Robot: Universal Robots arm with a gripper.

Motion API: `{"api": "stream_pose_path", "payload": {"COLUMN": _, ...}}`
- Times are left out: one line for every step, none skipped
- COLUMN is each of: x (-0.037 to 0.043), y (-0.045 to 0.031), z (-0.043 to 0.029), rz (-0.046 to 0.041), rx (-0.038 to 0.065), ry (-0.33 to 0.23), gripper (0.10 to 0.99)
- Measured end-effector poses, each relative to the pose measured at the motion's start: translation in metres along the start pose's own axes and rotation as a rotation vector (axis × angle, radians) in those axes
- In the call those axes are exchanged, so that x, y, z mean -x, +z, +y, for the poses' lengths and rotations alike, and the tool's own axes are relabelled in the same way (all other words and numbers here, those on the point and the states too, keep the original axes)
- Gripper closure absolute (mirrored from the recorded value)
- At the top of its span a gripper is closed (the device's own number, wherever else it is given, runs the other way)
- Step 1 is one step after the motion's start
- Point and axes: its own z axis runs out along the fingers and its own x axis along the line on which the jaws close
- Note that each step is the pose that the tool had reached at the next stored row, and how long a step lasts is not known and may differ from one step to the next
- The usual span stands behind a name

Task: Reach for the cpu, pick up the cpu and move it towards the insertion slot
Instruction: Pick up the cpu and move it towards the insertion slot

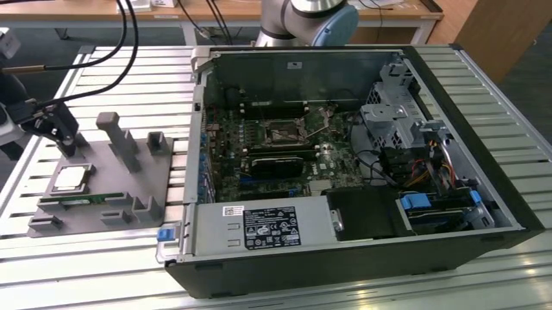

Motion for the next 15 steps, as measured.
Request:
{"api": "stream_pose_path", "payload": {"x": -0.0003, "y": 0.0006, "z": 0.0000, "rz": -0.0001, "rx": 0.000, "ry": 0.000, "gripper": 0.247}}
{"api": "stream_pose_path", "payload": {"x": -0.0005, "y": 0.0012, "z": 0.0000, "rz": -0.0002, "rx": 0.000, "ry": 0.000, "gripper": 0.247}}
{"api": "stream_pose_path", "payload": {"x": -0.0008, "y": 0.0017, "z": 0.0000, "rz": -0.0002, "rx": 0.000, "ry": 0.000, "gripper": 0.247}}
{"api": "stream_pose_path", "payload": {"x": -0.0009, "y": 0.0022, "z": 0.0000, "rz": -0.0002, "rx": 0.000, "ry": 0.000, "gripper": 0.247}}
{"api": "stream_pose_path", "payload": {"x": -0.0011, "y": 0.0029, "z": 0.0000, "rz": -0.0002, "rx": 0.000, "ry": 0.000, "gripper": 0.247}}
{"api": "stream_pose_path", "payload": {"x": -0.0013, "y": 0.0034, "z": 0.0000, "rz": -0.0002, "rx": 0.000, "ry": 0.000, "gripper": 0.247}}
{"api": "stream_pose_path", "payload": {"x": -0.0016, "y": 0.0040, "z": -0.0001, "rz": -0.0001, "rx": 0.000, "ry": 0.000, "gripper": 0.247}}
{"api": "stream_pose_path", "payload": {"x": -0.0018, "y": 0.0046, "z": -0.0001, "rz": -0.0001, "rx": 0.000, "ry": 0.000, "gripper": 0.247}}
{"api": "stream_pose_path", "payload": {"x": -0.0020, "y": 0.0052, "z": -0.0001, "rz": -0.0001, "rx": 0.000, "ry": 0.000, "gripper": 0.247}}
{"api": "stream_pose_path", "payload": {"x": -0.0023, "y": 0.0057, "z": -0.0001, "rz": -0.0001, "rx": 0.000, "ry": 0.000, "gripper": 0.247}}
{"api": "stream_pose_path", "payload": {"x": -0.0025, "y": 0.0062, "z": -0.0002, "rz": -0.0001, "rx": 0.000, "ry": 0.000, "gripper": 0.247}}
{"api": "stream_pose_path", "payload": {"x": -0.0028, "y": 0.0068, "z": -0.0002, "rz": -0.0001, "rx": 0.000, "ry": 0.000, "gripper": 0.247}}
{"api": "stream_pose_path", "payload": {"x": -0.0030, "y": 0.0074, "z": -0.0002, "rz": -0.0002, "rx": 0.000, "ry": 0.000, "gripper": 0.247}}
{"api": "stream_pose_path", "payload": {"x": -0.0031, "y": 0.0080, "z": -0.0002, "rz": -0.0002, "rx": 0.000, "ry": 0.000, "gripper": 0.247}}
{"api": "stream_pose_path", "payload": {"x": -0.0033, "y": 0.0085, "z": -0.0002, "rz": -0.0001, "rx": 0.000, "ry": 0.000, "gripper": 0.247}}
